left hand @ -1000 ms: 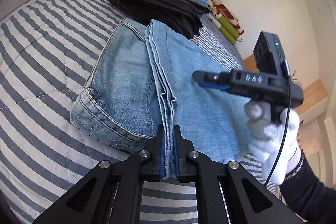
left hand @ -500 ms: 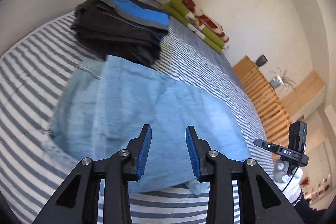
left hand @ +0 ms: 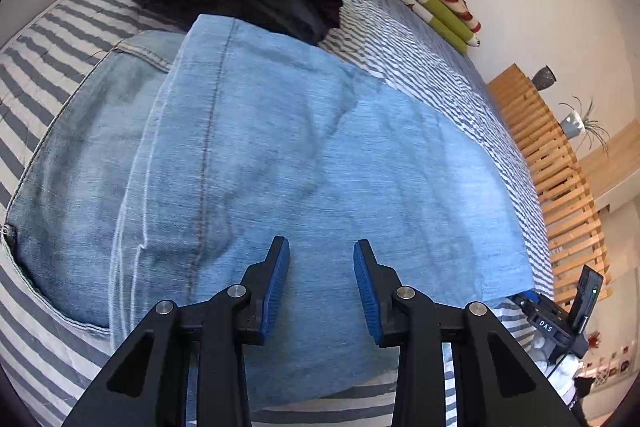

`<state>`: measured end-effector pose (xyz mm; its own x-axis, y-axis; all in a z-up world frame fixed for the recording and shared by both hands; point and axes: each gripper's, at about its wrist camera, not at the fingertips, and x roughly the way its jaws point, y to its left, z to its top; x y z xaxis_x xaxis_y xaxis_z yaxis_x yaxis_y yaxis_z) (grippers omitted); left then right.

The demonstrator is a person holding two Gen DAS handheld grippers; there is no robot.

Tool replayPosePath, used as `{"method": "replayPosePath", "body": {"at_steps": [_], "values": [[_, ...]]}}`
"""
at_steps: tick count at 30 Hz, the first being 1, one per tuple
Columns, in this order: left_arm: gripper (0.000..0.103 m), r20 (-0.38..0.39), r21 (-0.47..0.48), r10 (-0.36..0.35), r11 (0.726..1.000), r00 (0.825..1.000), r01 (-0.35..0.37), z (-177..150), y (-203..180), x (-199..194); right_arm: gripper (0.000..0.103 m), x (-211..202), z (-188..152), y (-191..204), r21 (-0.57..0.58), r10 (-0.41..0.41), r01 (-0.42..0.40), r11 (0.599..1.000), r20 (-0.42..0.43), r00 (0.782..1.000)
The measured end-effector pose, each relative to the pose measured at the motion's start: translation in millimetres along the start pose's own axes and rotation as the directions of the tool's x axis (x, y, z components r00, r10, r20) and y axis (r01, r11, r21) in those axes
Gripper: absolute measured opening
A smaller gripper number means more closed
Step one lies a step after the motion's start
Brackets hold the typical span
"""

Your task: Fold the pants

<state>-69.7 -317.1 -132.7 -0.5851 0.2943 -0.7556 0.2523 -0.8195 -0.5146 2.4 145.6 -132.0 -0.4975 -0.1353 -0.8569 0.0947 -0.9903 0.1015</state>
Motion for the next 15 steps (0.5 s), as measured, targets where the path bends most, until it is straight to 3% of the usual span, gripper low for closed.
{"method": "replayPosePath", "body": {"at_steps": [1,5,9,11,12,13,14,15], "values": [[0.025,-0.003,-0.013,-0.003,1.000,1.000,0.002,1.5,4.6,1.6,0.040,3.7,1.6,-1.4,0.007,-0.016,0.016,1.000,-0.001,1.000],[0.024,-0.007,0.010,0.017,1.000,1.000,-0.017,1.9,5.1,5.7,0.040,11.6,3.7,-12.5,0.035,-0.060,0.060,0.998,-0.003,0.998],[0.024,-0.010,0.033,0.040,0.999,0.999,-0.039,0.9,-0.2,11.8,0.040,9.4,5.4,-20.1,0.091,-0.031,0.031,0.995,-0.006,1.000],[0.024,-0.011,0.019,0.026,0.999,1.000,-0.025,1.4,5.2,10.3,0.040,9.0,7.0,-14.0,0.075,0.009,-0.008,0.997,-0.015,1.000],[0.021,-0.011,0.016,0.028,0.999,1.000,-0.028,1.3,7.3,10.2,0.039,6.8,7.8,-8.9,0.057,-0.010,0.010,0.998,-0.004,1.000],[0.012,-0.014,0.017,0.041,0.999,0.999,-0.040,0.8,9.1,10.5,0.030,3.4,9.0,-5.7,0.044,-0.067,0.066,0.997,0.018,0.998],[0.008,-0.020,0.015,0.057,0.998,0.998,-0.056,0.4,11.8,11.1,0.013,0.1,11.8,-7.2,0.046,-0.125,0.123,0.991,0.031,0.992],[0.002,-0.028,0.006,0.058,0.998,0.998,-0.058,0.0,15.4,12.0,0.012,-4.2,15.6,-13.7,0.071,-0.139,0.137,0.988,0.034,0.990]]}}
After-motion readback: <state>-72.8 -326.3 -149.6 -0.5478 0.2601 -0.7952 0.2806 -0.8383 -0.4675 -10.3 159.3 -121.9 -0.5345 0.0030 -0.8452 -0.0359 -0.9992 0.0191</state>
